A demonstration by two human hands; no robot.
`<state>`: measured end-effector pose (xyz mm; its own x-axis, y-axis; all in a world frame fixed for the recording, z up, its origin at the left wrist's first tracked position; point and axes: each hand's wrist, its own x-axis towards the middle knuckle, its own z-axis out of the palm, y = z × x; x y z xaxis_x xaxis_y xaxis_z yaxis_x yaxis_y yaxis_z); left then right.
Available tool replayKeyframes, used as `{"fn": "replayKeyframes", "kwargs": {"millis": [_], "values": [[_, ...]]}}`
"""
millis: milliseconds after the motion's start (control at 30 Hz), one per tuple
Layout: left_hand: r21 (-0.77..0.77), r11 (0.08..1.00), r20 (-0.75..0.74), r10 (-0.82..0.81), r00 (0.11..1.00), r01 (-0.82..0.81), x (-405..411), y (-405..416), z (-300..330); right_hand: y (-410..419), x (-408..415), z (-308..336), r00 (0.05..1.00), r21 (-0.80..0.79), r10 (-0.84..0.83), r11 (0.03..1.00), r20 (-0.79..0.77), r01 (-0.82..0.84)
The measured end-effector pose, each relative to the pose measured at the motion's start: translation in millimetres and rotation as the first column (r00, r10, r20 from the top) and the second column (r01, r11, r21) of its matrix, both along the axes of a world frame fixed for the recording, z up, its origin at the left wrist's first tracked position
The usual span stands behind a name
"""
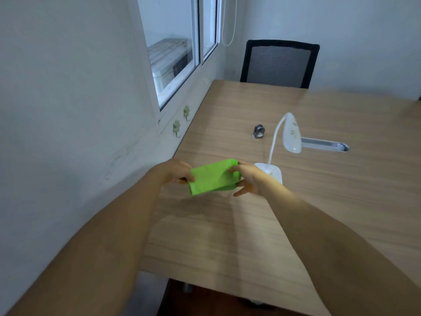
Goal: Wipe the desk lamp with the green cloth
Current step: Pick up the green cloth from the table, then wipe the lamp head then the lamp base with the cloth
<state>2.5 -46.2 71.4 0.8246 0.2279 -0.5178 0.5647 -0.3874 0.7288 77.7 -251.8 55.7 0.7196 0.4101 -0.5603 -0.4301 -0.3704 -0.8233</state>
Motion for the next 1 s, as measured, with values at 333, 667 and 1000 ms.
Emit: {"fn": "replayKeyframes", "kwargs": {"millis": [333, 667, 1000], "values": [[-0.235, 0.971, -0.024, 0.028, 0.999, -0.033, 0, -57, -4, -51, -20, -11, 0.892, 0.381, -0.324, 0.818, -0.315, 0.431], [-0.406, 0.912, -0.047, 0.044, 0.998, -0.060, 5, -87, -23, -62, -46, -14, 0.866, 0.311, -0.312, 0.841, -0.391, 0.444], [-0.214, 0.972, -0.036, 0.092, 0.995, -0.098, 42, -112, 14, -138, -26, 6, 0.794, 0.199, -0.504, 0.786, -0.340, 0.585]]}}
